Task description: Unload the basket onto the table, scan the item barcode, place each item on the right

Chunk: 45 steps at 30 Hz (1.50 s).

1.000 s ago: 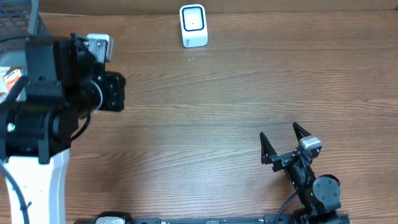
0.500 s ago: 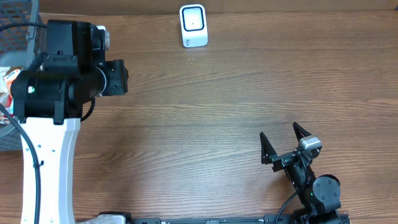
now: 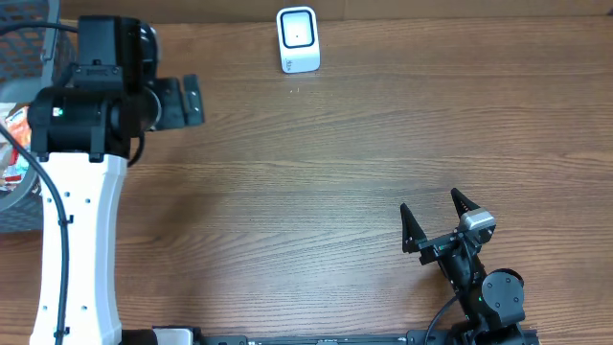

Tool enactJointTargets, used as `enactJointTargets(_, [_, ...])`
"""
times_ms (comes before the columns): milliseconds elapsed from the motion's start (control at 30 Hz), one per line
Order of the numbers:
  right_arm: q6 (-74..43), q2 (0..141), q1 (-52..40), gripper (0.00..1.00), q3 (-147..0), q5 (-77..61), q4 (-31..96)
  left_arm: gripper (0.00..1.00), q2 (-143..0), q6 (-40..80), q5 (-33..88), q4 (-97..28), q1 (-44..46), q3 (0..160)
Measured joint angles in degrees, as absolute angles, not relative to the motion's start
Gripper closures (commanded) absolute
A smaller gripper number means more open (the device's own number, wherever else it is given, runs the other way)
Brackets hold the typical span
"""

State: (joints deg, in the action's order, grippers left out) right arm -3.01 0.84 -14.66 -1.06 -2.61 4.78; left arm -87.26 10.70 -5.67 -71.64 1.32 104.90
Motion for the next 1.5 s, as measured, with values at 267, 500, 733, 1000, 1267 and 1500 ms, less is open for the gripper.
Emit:
enactJointTargets(267, [-2.98, 0.84, -14.66, 0.00, -1.06, -2.59, 4.78, 0.00, -87.29, 9.87, -7.60, -59.35, -8.99, 105.43])
enactJointTargets(500, [-3.01, 0.84, -14.66, 0.00, -1.06, -2.59, 4.78, 0.00, -87.29, 5.56, -8.01, -50.50, -21.87, 106.72])
enactJointTargets(733, [-3.01, 0.84, -14.66, 0.00, -1.06, -2.59, 4.80, 0.00, -90.45, -0.10, -5.15, -48.45, -32.34, 107.33])
enactJointTargets(1000, [-3.01, 0.84, -14.66, 0.00, -1.06, -2.61, 4.82, 0.00, -101.69, -6.04, 5.08, -51.16, -39.94, 107.39])
enactJointTargets(1267, [-3.01, 0.84, -14.66, 0.00, -1.06, -2.59, 4.80, 0.00, -107.20, -9.69, 10.48, -51.24, -42.11, 107.39])
enactJointTargets(1500, [-3.01, 0.84, -14.68, 0.00, -1.06, -2.59, 4.78, 0.00, -112.73, -14.92, 15.22, -53.58, -42.00, 107.42])
